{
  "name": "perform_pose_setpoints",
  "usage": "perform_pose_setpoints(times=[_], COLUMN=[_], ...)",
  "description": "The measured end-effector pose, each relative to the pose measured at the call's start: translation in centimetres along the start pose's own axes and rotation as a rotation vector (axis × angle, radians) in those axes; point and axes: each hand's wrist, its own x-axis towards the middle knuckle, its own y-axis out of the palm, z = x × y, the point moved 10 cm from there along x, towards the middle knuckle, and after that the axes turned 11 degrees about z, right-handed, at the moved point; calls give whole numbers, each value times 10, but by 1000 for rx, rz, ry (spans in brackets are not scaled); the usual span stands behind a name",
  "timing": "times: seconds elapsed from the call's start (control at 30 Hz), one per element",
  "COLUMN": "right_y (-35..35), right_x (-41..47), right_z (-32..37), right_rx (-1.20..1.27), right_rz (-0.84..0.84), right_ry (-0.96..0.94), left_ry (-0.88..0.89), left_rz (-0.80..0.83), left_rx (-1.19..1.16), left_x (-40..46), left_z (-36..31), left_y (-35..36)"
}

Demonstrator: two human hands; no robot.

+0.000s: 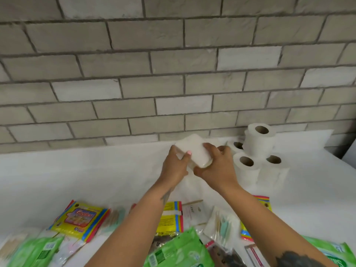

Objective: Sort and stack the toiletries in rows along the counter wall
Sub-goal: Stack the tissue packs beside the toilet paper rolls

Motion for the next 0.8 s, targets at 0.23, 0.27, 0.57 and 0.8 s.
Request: perform_pose_setpoints(times=[0.23, 0.27, 0.57, 0.8], right_y=[6, 5, 9, 11], right_x=[51, 58, 82, 80], right_z=[-16, -21, -43, -46], right_rx=[-85, -86, -25, -200], right_rz=[139, 144, 116, 184], right_ry=[-28, -21, -40, -110], left_ry=[-78, -81, -139, 194], left_rz=[29, 35, 82, 219], left_rx=[25, 51, 589, 961], left_x=[66, 72, 104, 77], left_z=[-2, -3, -1, -13], left_y=[12, 13, 30, 49])
